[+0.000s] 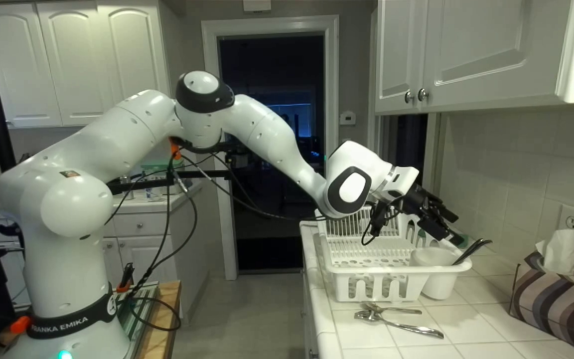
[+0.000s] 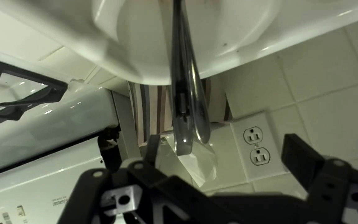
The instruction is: Put one silver fork and spoon on the dishrack.
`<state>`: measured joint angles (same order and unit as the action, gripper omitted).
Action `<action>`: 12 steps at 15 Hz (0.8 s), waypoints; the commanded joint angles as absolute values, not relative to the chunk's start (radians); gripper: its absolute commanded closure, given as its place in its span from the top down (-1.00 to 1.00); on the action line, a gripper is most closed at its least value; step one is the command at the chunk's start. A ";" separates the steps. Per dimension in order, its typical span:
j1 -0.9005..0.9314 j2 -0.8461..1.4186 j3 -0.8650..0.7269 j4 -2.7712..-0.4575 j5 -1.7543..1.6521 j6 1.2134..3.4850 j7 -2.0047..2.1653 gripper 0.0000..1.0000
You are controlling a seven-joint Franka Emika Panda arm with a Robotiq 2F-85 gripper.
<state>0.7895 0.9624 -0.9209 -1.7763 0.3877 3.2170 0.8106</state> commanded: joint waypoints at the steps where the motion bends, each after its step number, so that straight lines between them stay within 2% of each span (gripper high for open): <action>1: 0.734 0.717 -0.815 -1.872 0.309 3.104 0.618 1.00; 7: 0.631 0.458 -0.744 -1.957 0.149 2.833 0.435 1.00; 12: 0.438 0.281 -0.560 -1.993 -0.014 2.588 0.380 1.00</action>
<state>0.5475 0.4171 -0.6830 -1.9337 0.0792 2.6936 0.4140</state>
